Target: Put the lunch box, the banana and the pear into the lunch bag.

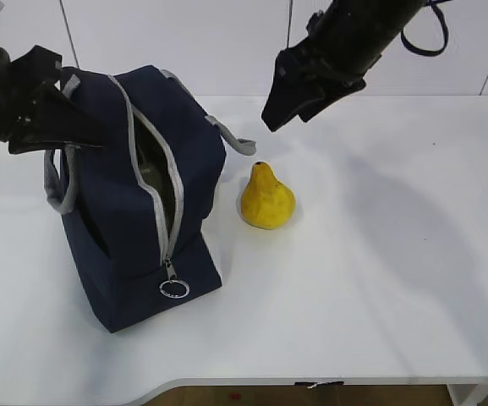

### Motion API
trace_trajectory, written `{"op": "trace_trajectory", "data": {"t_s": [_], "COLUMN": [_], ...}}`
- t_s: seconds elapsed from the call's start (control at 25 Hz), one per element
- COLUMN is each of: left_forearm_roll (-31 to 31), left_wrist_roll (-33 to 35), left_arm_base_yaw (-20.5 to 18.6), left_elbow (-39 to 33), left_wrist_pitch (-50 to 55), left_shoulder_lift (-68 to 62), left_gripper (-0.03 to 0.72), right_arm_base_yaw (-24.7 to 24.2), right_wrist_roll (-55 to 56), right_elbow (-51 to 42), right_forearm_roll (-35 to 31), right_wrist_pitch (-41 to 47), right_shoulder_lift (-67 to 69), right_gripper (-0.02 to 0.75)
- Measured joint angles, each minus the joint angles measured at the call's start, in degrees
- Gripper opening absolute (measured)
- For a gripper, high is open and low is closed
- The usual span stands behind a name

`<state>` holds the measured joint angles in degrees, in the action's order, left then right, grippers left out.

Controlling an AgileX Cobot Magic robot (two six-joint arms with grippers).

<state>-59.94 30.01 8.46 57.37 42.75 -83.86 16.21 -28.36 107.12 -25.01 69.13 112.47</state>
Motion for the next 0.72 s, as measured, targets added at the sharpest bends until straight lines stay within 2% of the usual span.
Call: {"op": "trace_trajectory", "data": {"t_s": [0.12,0.28,0.48,0.72], "left_forearm_roll": [0.0,0.0,0.0,0.0], "left_wrist_roll": [0.0,0.0,0.0,0.0], "left_arm_base_yaw": [0.0,0.0,0.0,0.0], "left_elbow": [0.0,0.0,0.0,0.0], "left_wrist_pitch": [0.0,0.0,0.0,0.0], "left_shoulder_lift": [0.0,0.0,0.0,0.0], "left_gripper": [0.004,0.004,0.004,0.004], "right_arm_base_yaw": [0.0,0.0,0.0,0.0], "right_wrist_roll": [-1.9,-7.0,-17.5,-36.9], "right_elbow": [-5.0,-13.6,-25.6,-36.4], "right_forearm_roll": [-0.4,-3.7,-12.2,-25.7], "right_wrist_pitch": [-3.8,-13.4,-25.7,-34.6], "right_shoulder_lift": [-0.9,-4.0,-8.4,-9.7], "right_gripper": [0.515,0.515,0.515,0.515]}}
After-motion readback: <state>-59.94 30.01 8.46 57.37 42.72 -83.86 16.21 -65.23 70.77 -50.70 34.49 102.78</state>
